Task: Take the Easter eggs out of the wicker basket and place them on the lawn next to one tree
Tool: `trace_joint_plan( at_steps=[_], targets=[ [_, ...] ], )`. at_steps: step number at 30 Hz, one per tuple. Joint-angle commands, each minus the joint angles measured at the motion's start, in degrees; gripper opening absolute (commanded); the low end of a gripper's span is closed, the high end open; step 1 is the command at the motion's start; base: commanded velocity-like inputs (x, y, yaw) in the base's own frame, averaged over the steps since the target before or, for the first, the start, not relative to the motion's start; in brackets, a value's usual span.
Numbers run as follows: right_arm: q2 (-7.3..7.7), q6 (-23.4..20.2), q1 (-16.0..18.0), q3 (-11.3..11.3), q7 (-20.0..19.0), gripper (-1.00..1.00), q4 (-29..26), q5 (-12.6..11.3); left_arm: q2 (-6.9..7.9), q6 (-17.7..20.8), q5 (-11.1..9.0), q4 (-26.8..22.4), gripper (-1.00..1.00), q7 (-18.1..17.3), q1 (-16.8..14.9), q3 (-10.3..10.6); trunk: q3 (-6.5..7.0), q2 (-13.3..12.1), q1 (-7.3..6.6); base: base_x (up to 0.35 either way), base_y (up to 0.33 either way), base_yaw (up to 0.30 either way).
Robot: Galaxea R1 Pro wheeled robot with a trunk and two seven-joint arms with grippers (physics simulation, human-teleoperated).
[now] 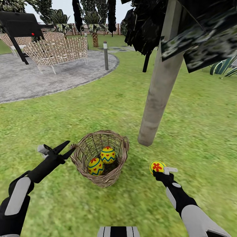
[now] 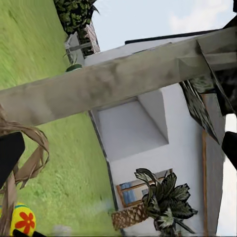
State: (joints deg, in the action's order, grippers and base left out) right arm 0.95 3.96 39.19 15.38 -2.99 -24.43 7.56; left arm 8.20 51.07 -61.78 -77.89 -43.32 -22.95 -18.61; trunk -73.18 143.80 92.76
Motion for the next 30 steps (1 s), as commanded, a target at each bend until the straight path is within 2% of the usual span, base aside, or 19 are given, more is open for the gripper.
trace_joint_plan(
  at_steps=[1, 7, 23, 30],
  targets=[
    [0.01, 0.0, 0.0, 0.0, 0.0, -1.0, 0.0, 0.0, -0.02, -0.1, 0.0, 0.0, 1.0, -0.1, 0.0, 0.9, 0.0, 0.0, 0.0, 0.23, -0.06, 0.0],
    [-0.05, 0.0, 0.0, 0.0, 0.0, -1.0, -0.5, 0.0, -0.75, -0.2, 0.0, 0.0, 1.0, -0.2, 0.0, 1.9, 0.0, 0.0, 0.0, 0.288, -0.064, 0.0],
    [-0.08, 0.0, 0.0, 0.0, -0.2, -1.0, -0.7, 0.0, -0.82, -0.3, 0.0, 0.0, 1.0, -0.2, 0.0, 1.9, 0.0, 0.0, 0.0, 0.078, -0.085, 0.0],
    [-0.91, 0.0, 0.0, -0.1, 0.1, -1.0, -0.7, 0.1, -0.82, -0.4, 0.0, 0.0, 1.0, -0.2, 0.0, 1.9, 0.0, 0.0, 0.0, 0.0, -0.033, 0.233]
  ],
)
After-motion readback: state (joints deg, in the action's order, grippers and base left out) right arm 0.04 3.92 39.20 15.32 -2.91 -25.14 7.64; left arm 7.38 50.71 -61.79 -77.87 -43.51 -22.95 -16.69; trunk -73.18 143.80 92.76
